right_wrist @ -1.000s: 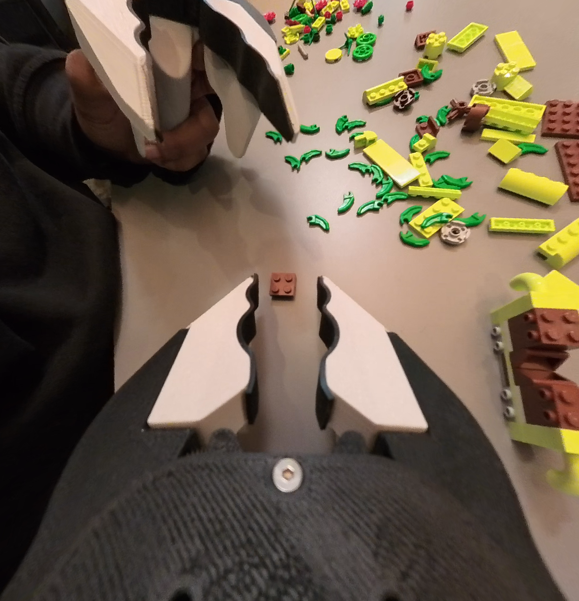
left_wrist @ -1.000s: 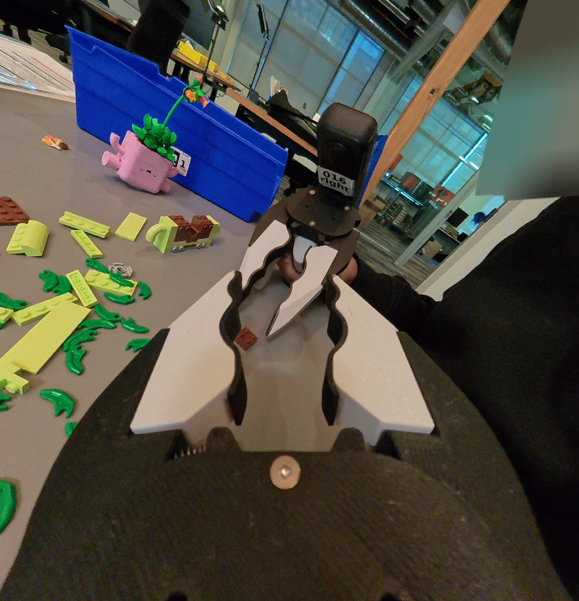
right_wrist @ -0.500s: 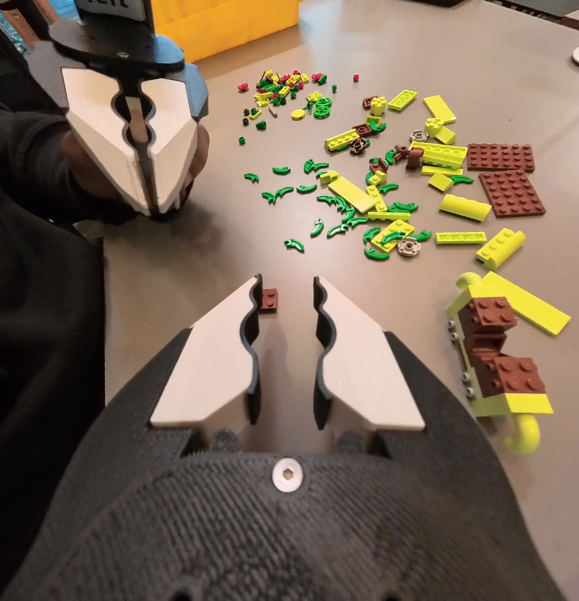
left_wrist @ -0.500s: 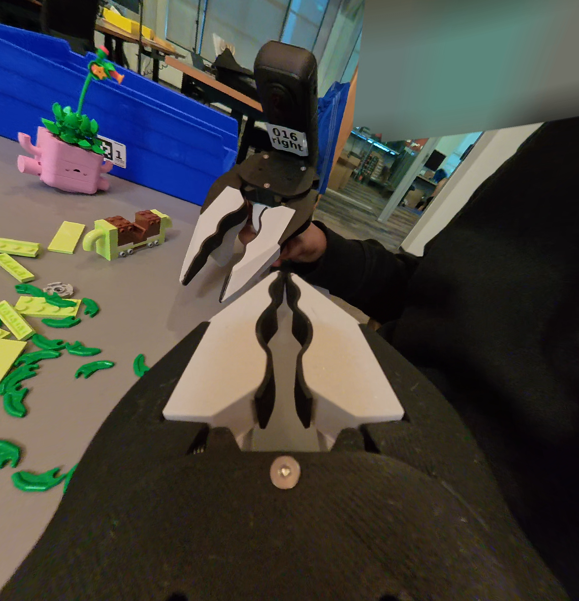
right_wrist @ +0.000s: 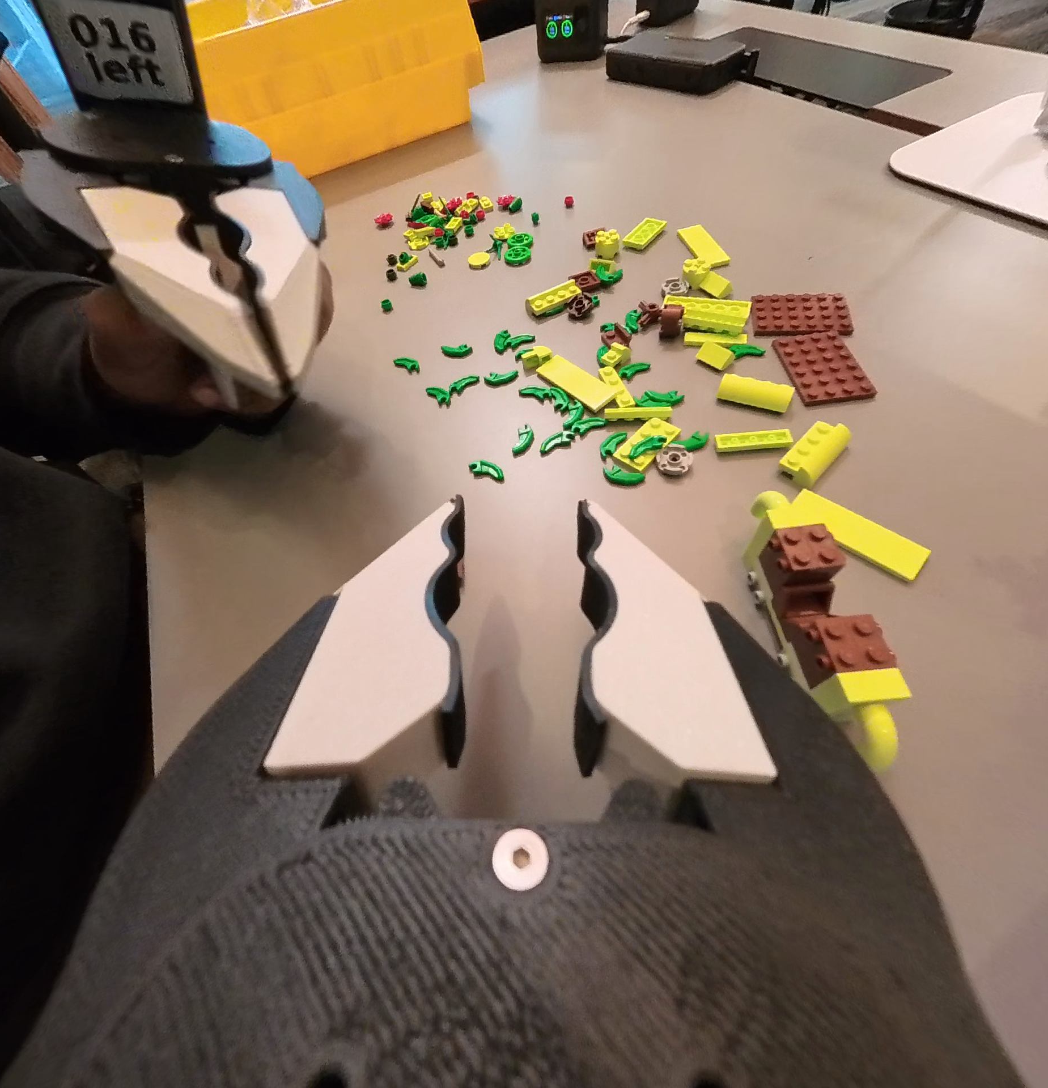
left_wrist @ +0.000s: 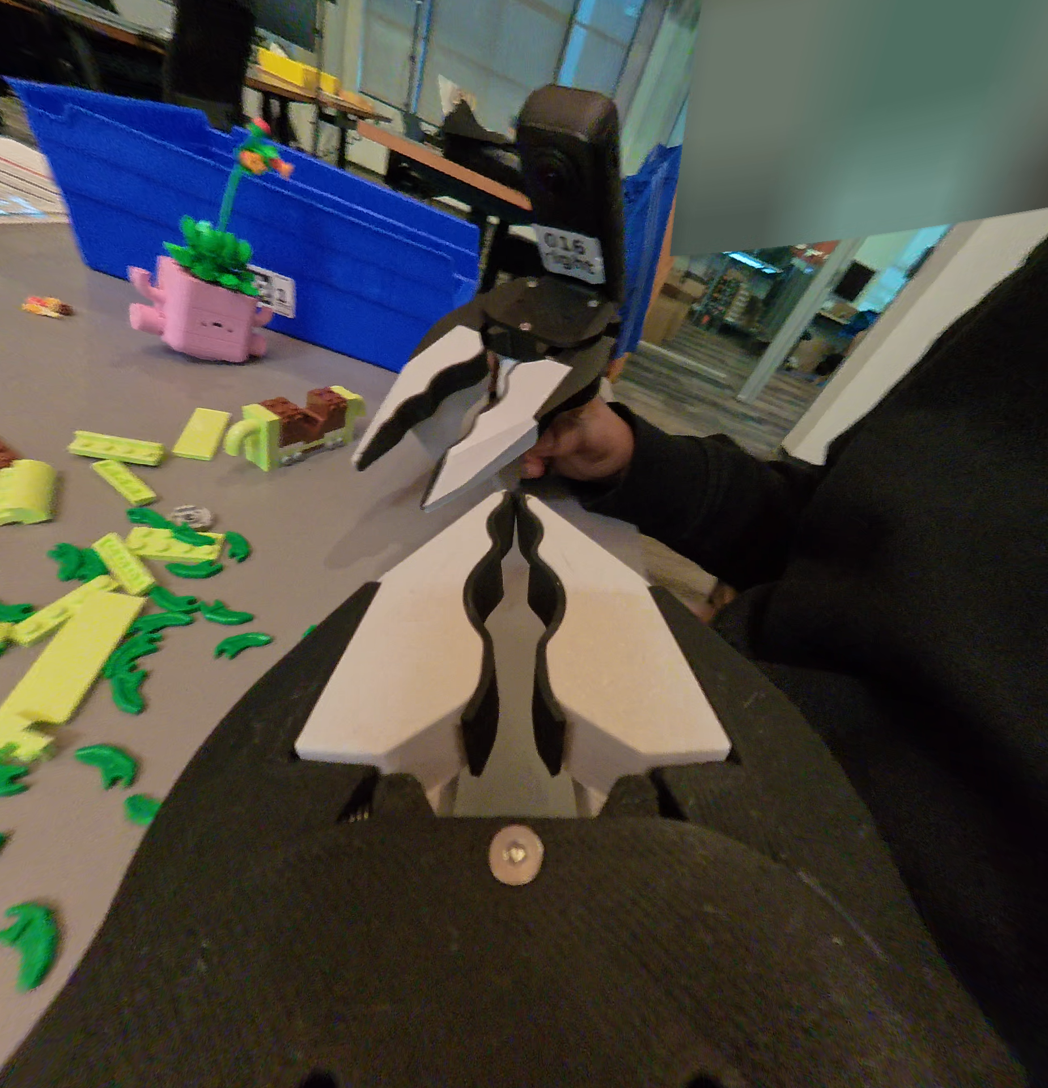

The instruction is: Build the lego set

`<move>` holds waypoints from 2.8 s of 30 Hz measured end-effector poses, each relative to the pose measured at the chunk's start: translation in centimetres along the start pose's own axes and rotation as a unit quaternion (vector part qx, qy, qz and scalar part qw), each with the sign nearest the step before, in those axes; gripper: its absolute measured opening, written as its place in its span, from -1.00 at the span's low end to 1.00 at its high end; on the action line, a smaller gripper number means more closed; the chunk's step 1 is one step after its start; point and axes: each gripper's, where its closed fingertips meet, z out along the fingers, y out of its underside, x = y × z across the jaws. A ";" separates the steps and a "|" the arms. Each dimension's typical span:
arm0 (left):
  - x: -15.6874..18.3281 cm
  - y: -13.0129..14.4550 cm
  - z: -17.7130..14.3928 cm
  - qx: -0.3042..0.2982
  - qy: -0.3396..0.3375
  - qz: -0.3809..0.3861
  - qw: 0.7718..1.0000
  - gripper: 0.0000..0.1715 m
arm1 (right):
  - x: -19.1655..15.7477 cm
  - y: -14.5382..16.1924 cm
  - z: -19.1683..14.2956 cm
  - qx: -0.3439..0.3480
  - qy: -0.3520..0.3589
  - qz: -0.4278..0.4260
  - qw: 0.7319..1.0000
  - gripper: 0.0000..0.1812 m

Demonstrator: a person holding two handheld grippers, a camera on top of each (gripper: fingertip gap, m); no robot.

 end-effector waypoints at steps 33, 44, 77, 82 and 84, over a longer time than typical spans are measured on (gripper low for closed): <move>-19.0 2.9 -3.4 -0.249 -0.342 -0.091 0.902 -0.86 | -0.5 -1.0 -0.9 0.040 -0.001 -0.022 0.999 -0.67; -6.0 2.6 5.1 -0.269 -0.058 0.087 0.957 -0.86 | 4.3 -2.7 -5.4 0.151 0.116 0.056 0.980 -0.73; -3.7 7.9 3.3 -0.328 -0.017 0.110 0.938 -0.65 | -2.6 5.9 -2.0 -0.139 -0.034 -0.008 0.990 -0.75; -3.7 7.7 2.9 -0.318 -0.018 0.109 0.942 -0.80 | -2.6 5.8 -2.0 -0.133 -0.038 0.001 0.990 -0.67; -3.7 7.7 2.9 -0.316 -0.021 0.112 0.942 -0.84 | -2.4 5.5 -2.1 -0.126 -0.036 0.007 0.991 -0.65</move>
